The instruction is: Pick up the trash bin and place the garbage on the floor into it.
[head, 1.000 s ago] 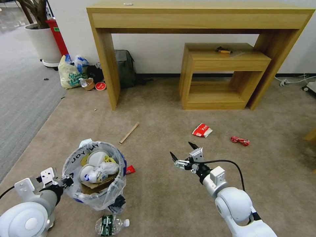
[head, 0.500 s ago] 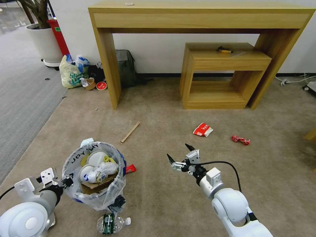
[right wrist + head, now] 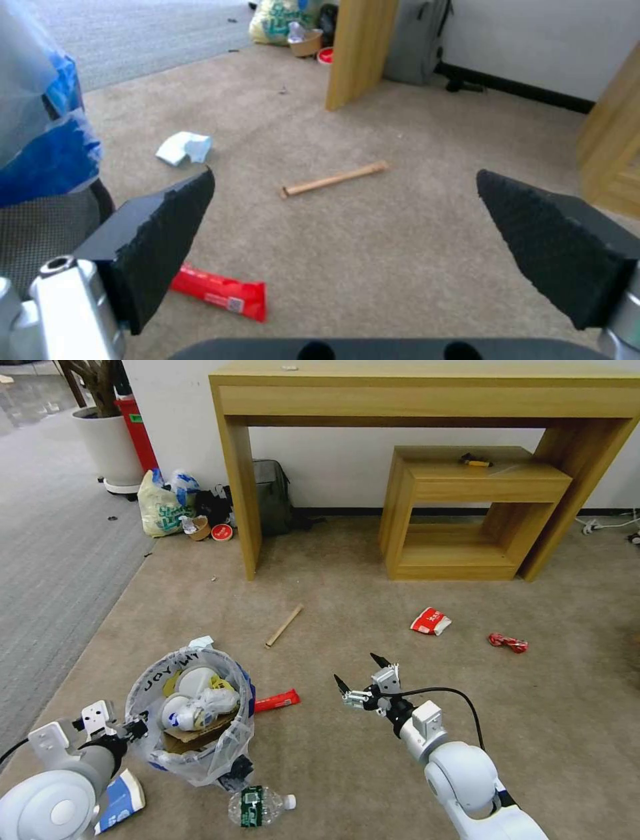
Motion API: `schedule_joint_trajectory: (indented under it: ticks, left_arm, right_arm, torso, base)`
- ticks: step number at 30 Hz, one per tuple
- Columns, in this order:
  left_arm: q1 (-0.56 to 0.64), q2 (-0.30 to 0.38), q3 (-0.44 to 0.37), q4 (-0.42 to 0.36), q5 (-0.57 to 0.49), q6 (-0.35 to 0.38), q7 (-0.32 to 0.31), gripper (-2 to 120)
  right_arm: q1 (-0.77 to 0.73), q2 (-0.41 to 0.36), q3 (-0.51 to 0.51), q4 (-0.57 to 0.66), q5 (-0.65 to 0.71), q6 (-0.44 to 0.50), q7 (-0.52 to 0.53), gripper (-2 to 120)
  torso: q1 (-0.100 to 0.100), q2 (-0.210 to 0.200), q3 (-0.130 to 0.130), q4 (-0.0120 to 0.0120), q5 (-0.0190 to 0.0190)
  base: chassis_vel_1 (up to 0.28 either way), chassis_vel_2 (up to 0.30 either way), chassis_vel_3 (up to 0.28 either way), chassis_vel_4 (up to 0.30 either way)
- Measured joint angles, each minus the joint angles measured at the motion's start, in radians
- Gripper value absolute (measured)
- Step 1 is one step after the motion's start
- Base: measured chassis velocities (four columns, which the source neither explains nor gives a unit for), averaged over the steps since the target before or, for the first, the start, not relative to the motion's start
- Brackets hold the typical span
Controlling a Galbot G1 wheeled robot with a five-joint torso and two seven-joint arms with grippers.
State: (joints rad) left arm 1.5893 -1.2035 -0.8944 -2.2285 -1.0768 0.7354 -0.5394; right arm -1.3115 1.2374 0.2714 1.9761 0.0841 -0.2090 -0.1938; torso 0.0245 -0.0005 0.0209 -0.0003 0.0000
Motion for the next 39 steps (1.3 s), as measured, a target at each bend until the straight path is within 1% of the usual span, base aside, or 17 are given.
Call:
schedule_joint_trajectory:
  ticks: [2, 13, 22, 39]
  left_arm:
    - [0.000, 0.000, -0.001, 0.000, 0.000, 0.000, 0.001, 0]
    - [0.001, 0.004, -0.007, 0.000, 0.000, 0.000, 0.007, 0]
    - [0.000, 0.004, -0.005, 0.001, 0.001, 0.000, 0.007, 0]
    - [0.005, 0.003, -0.011, -0.001, 0.001, 0.000, 0.008, 0]
  right_arm:
    - [0.000, 0.000, -0.003, -0.001, 0.000, 0.000, 0.001, 100]
    - [0.000, -0.001, -0.008, -0.007, -0.001, 0.000, 0.002, 100]
    - [0.002, -0.008, -0.011, -0.019, -0.002, 0.001, 0.000, 100]
    - [0.016, -0.018, -0.044, -0.026, -0.001, -0.002, -0.009, 100]
  torso:
    - [0.000, 0.000, 0.000, -0.0001, -0.0004]
    - [0.000, 0.000, 0.000, 0.0000, 0.0001]
    - [0.000, 0.000, 0.000, 0.0000, -0.0003]
    - [0.000, 0.000, 0.000, 0.0001, -0.0001]
  base:
    - [0.096, 0.102, -0.106, -0.097]
    - [0.108, 0.107, -0.097, -0.100]
    - [0.125, 0.133, -0.120, -0.115]
    - [0.125, 0.132, -0.129, -0.132]
